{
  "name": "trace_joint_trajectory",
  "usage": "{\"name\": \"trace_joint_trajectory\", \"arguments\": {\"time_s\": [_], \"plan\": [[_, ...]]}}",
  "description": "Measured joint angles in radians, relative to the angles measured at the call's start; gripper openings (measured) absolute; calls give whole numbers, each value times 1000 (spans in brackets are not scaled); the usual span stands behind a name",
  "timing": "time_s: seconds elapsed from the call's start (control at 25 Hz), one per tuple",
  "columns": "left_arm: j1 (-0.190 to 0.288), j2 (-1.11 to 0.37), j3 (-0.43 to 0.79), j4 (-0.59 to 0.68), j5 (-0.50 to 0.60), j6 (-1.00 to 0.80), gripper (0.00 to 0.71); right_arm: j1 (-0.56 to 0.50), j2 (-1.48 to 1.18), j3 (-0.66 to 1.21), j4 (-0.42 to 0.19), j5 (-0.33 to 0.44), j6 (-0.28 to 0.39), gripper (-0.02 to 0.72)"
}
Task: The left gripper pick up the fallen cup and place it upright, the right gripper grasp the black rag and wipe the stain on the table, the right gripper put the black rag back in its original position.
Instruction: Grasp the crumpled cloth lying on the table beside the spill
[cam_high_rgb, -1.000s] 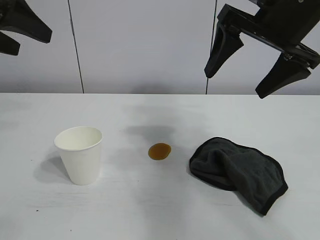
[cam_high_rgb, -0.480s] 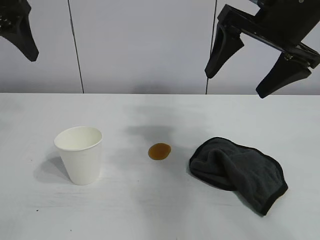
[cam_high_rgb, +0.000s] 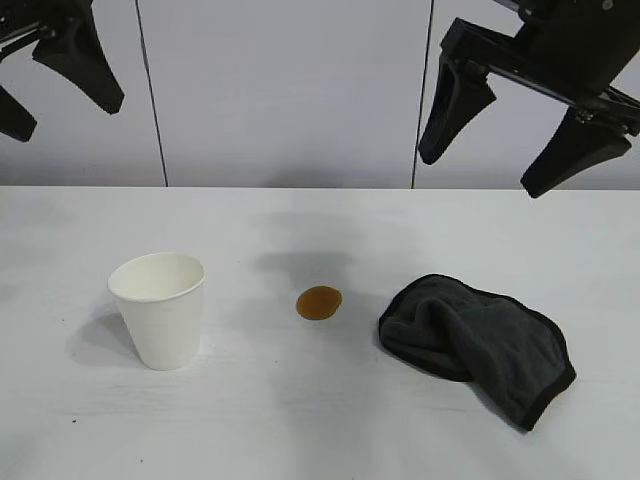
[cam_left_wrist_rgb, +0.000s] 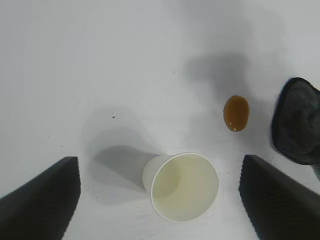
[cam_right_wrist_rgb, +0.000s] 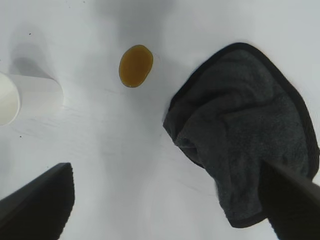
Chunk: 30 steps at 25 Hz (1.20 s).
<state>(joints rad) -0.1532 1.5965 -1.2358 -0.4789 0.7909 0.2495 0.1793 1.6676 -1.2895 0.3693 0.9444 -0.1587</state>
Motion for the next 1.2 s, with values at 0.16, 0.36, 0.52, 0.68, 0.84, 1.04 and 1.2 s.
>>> {"name": "trace_joint_trajectory", "arguments": {"time_s": [0.16,0.36,0.52,0.68,0.84,1.04,1.2], "plan": [[-1,2,0,-32,15,-4,624,0,0,0,-19,3,0,694],[-51,67,0,-96,14,-50,624,0,0,0,-21,7,1,694],[-83,115,0,-113,-35,-124,624,0,0,0,-21,10,8,694],[-83,114,-4,-112,-54,-146,624,0,0,0,-21,18,12,694],[-83,114,-5,-112,-32,-143,624,0,0,0,-42,48,12,694],[-83,114,-5,-112,-29,-140,624,0,18,0,-135,87,13,694],[-83,114,-5,-112,-29,-140,624,17,53,0,-256,75,31,694]]}}
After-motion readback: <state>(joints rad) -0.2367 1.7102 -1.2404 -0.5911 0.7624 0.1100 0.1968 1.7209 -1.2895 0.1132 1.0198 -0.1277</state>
